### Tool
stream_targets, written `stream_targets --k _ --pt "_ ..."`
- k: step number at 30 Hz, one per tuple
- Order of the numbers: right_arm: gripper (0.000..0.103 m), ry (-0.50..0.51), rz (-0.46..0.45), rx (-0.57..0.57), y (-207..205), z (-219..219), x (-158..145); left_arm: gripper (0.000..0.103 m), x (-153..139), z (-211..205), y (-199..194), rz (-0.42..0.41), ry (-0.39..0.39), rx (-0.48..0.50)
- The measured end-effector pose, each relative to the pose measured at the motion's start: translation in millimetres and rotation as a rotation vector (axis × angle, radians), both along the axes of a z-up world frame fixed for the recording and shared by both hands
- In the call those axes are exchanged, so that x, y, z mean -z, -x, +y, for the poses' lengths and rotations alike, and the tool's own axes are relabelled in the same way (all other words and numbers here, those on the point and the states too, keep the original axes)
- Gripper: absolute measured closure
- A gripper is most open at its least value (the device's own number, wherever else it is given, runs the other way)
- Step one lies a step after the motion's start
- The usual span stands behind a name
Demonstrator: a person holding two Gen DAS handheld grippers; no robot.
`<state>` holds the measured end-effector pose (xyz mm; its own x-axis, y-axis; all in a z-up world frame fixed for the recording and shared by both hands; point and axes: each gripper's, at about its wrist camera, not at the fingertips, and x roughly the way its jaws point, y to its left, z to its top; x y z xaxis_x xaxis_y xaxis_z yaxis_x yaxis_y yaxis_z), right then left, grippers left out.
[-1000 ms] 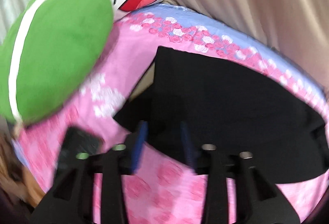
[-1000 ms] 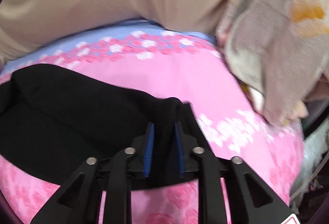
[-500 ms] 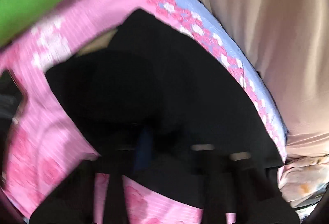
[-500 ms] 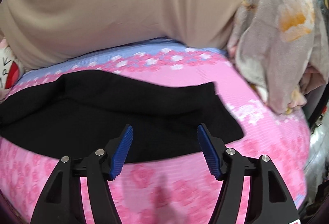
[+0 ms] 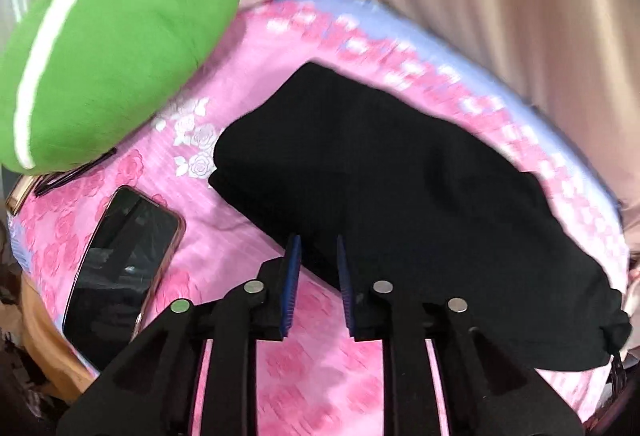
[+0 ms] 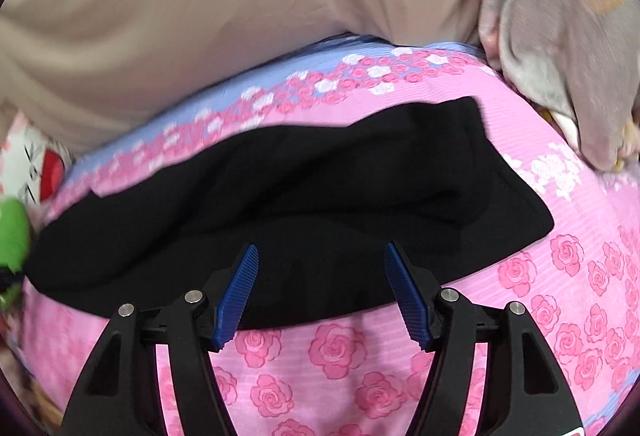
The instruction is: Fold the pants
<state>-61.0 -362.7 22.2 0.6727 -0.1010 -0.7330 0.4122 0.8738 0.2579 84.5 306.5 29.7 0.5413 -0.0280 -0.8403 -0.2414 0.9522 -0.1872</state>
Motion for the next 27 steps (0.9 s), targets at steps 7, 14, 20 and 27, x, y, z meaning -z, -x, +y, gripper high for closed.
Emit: stream_targets --k 7,14,20,27 --pt "0.022 0.041 -0.011 0.230 1 -90 -16 0.042 -22 -82 20 -0.085 0.001 0.198" --pt "0.096 0.088 -0.076 -0.053 -37 -91 -64 0.038 -1 -149 2 -0.024 0.077 0.295" --pt "0.086 0.350 0.128 -0.031 -4 -106 -25 0.034 17 -176 7 0.018 0.048 0.343" --pt "0.047 0.240 0.109 0.087 48 -89 -8 0.023 36 -177 5 0.071 0.105 0.339"
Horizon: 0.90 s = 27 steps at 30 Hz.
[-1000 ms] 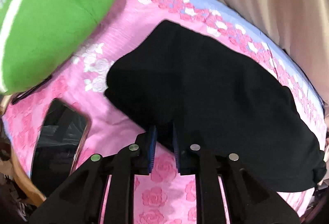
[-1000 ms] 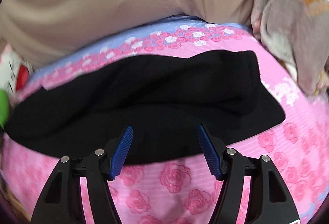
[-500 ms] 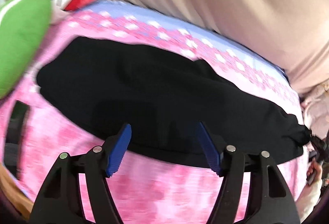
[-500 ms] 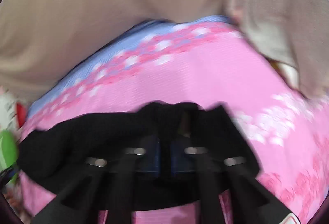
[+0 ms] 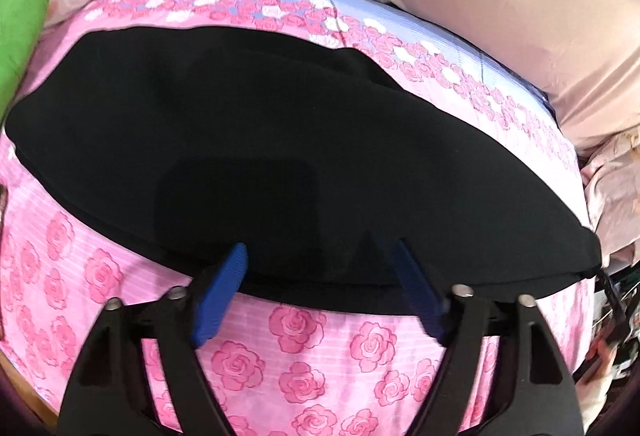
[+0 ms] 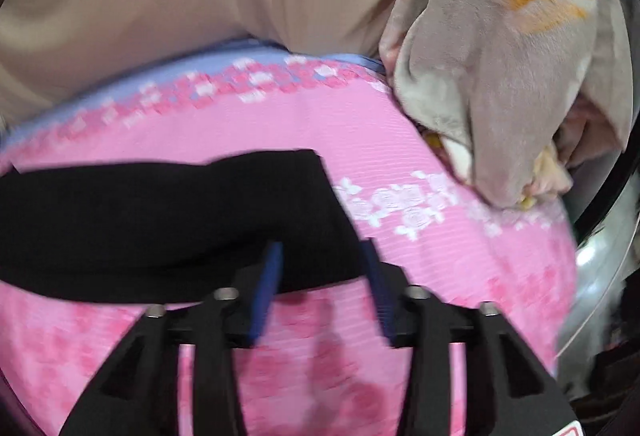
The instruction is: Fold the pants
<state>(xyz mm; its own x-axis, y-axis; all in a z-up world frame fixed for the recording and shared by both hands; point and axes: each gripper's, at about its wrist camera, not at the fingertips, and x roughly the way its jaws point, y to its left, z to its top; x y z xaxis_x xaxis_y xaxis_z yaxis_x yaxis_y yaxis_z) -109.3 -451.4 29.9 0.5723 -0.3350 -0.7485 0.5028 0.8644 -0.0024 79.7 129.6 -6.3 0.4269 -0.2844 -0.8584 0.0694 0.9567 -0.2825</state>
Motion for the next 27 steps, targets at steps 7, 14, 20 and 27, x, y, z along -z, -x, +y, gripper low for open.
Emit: stream_targets --k 7,14,20,27 --pt "0.046 -0.304 -0.070 -0.088 -35 31 25 0.021 15 21 -2 0.052 0.100 -0.062" --pt "0.098 -0.374 -0.166 -0.077 -94 29 12 0.021 15 35 -2 0.059 0.115 -0.094" --pt "0.099 -0.256 -0.307 -0.148 -25 35 -27 0.020 15 45 5 0.046 0.104 -0.103" --pt "0.077 -0.249 -0.100 0.073 9 13 33 0.018 24 48 2 0.082 0.144 -0.114"
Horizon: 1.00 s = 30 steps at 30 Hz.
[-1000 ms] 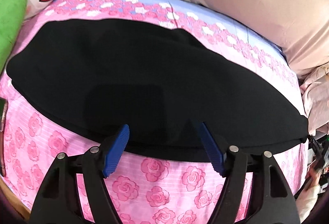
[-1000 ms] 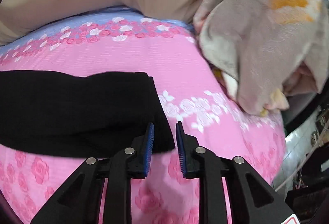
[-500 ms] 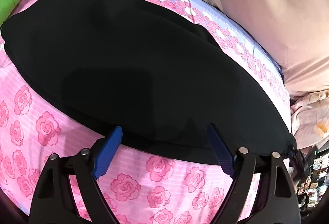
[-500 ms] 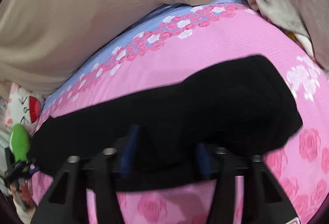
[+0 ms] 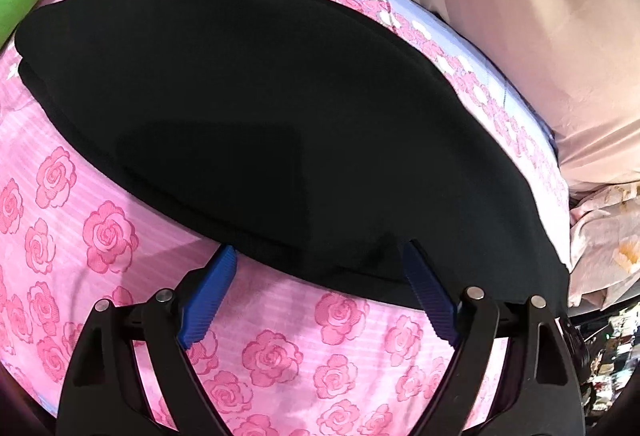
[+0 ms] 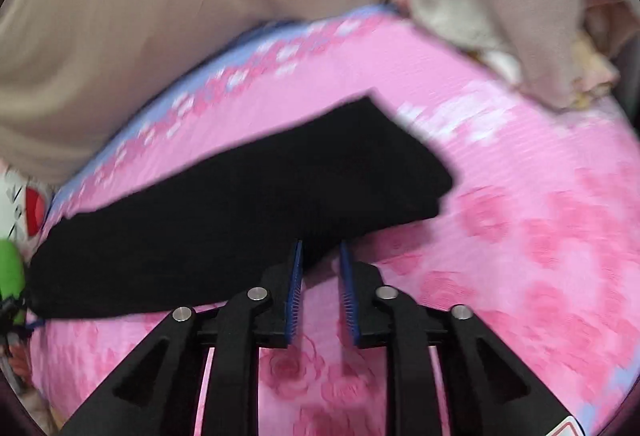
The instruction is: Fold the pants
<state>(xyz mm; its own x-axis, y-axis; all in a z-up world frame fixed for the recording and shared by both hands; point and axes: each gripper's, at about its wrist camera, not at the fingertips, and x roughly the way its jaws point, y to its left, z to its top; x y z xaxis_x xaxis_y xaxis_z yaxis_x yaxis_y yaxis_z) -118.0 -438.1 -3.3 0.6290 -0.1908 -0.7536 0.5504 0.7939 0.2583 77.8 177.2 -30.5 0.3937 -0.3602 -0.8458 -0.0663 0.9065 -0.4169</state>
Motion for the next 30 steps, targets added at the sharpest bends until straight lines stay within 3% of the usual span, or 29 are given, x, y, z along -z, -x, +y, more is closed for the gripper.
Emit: stream_targets --k 4,6,7,8,13,14,16,18,22,23,24,25,27,28,29,30 --pt "0.069 0.043 -0.094 -0.118 -23 37 -40 0.017 3 0 -5 0.005 0.027 -0.010" --pt "0.068 0.020 -0.122 -0.266 -63 69 -49 0.044 0 -7 -6 -0.026 -0.028 0.008" --pt "0.066 0.015 -0.131 -0.341 -84 86 -50 0.071 -3 -10 -4 -0.048 -0.109 0.015" --pt "0.066 0.010 -0.134 -0.394 -95 100 -48 0.086 -4 -8 -2 -0.054 -0.133 0.019" --pt "0.066 0.036 -0.086 -0.714 -212 228 -38 0.097 -6 21 14 -0.022 -0.022 0.073" --pt "0.066 0.034 -0.066 -0.775 -239 254 -34 0.103 -5 26 17 -0.016 -0.024 0.072" --pt "0.066 0.067 -0.027 -0.841 -285 289 -21 0.103 -6 35 22 -0.033 -0.080 0.050" --pt "0.066 0.116 0.045 -0.896 -330 328 -1 0.103 -4 45 23 -0.021 -0.054 0.038" --pt "0.065 0.125 0.143 -0.934 -377 358 32 0.103 -4 55 21 -0.025 -0.032 0.041" --pt "0.071 0.137 0.165 -0.939 -387 364 41 0.102 -6 55 19 -0.030 -0.030 0.043" --pt "0.091 0.134 0.165 -0.949 -392 367 43 0.101 -7 53 16 -0.032 -0.028 0.051" --pt "0.099 0.104 0.143 -0.971 -392 369 37 0.097 -8 53 15 -0.035 -0.021 0.055" --pt "0.099 0.177 0.060 -0.974 -383 378 10 0.086 -10 51 11 -0.040 -0.011 0.063" --pt "0.099 0.215 0.010 -0.989 -379 379 -1 0.073 -11 49 8 -0.047 -0.013 0.062" --pt "0.099 0.238 0.011 -0.993 -383 380 0 0.060 -12 46 5 -0.059 -0.025 0.054" --pt "0.099 0.268 0.060 -0.973 -395 378 10 0.057 -13 44 3 -0.072 -0.046 0.048"
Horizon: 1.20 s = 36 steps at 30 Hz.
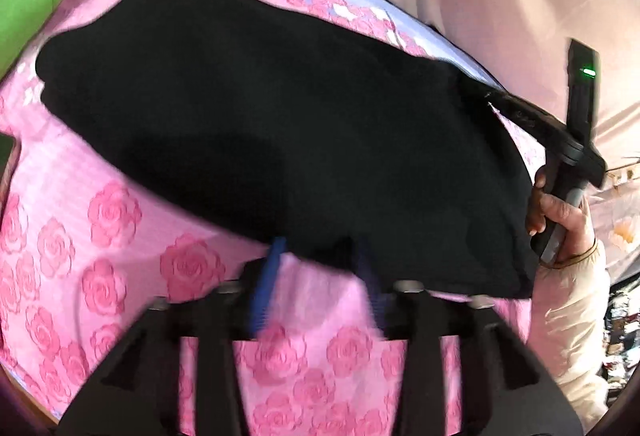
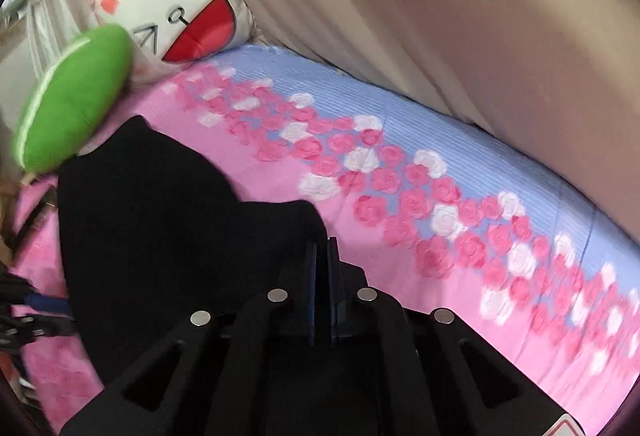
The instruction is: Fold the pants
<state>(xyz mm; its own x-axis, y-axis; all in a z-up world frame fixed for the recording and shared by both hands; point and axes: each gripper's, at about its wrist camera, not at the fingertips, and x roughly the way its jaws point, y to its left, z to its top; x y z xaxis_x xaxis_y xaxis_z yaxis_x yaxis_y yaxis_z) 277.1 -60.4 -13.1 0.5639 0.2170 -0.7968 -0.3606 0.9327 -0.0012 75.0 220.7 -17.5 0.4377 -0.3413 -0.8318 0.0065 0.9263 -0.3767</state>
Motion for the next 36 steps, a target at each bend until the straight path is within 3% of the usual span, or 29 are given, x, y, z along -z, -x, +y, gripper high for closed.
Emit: stream_targets --k 1,3,5,8,11,14,15,17,19,21,25,33,36 --pt "0.099 0.063 0.034 0.045 -14 -5 15 0.054 0 -2 -2 -0.009 -0.018 -0.004" --pt "0.098 0.051 0.035 0.079 -17 -10 17 0.053 -3 -3 -2 -0.027 -0.039 -0.016" --pt "0.094 0.028 -0.058 0.085 0 -6 -3 0.041 -5 -1 -3 -0.044 -0.046 -0.030" --pt "0.088 -0.052 -0.085 0.028 25 3 -25 0.041 -9 3 -8 -0.061 -0.066 -0.063" --pt "0.088 -0.141 -0.010 -0.050 48 17 -13 0.041 -14 3 -8 -0.076 -0.071 -0.070" --pt "0.087 -0.052 0.045 -0.012 63 20 12 0.041 -15 -2 -7 -0.075 -0.122 -0.070" --pt "0.086 -0.071 0.051 -0.009 75 20 12 0.041 -17 -1 -4 -0.081 -0.138 -0.075" --pt "0.084 -0.154 0.023 -0.072 105 28 0 0.040 -20 2 -1 -0.095 -0.155 -0.090" --pt "0.076 -0.151 0.007 -0.128 124 46 -6 0.040 -21 6 2 -0.093 -0.171 -0.111" --pt "0.076 -0.140 -0.009 -0.204 135 72 -9 0.040 -23 5 6 -0.087 -0.158 -0.110" --pt "0.074 -0.141 0.030 -0.272 128 112 3 0.036 -34 2 26 -0.125 -0.156 -0.075" --pt "0.068 -0.124 0.058 -0.329 105 169 21 0.032 -33 37 67 -0.114 -0.197 -0.127" --pt "0.085 -0.083 0.071 -0.313 92 182 36 0.032 -32 39 75 -0.119 -0.202 -0.116"
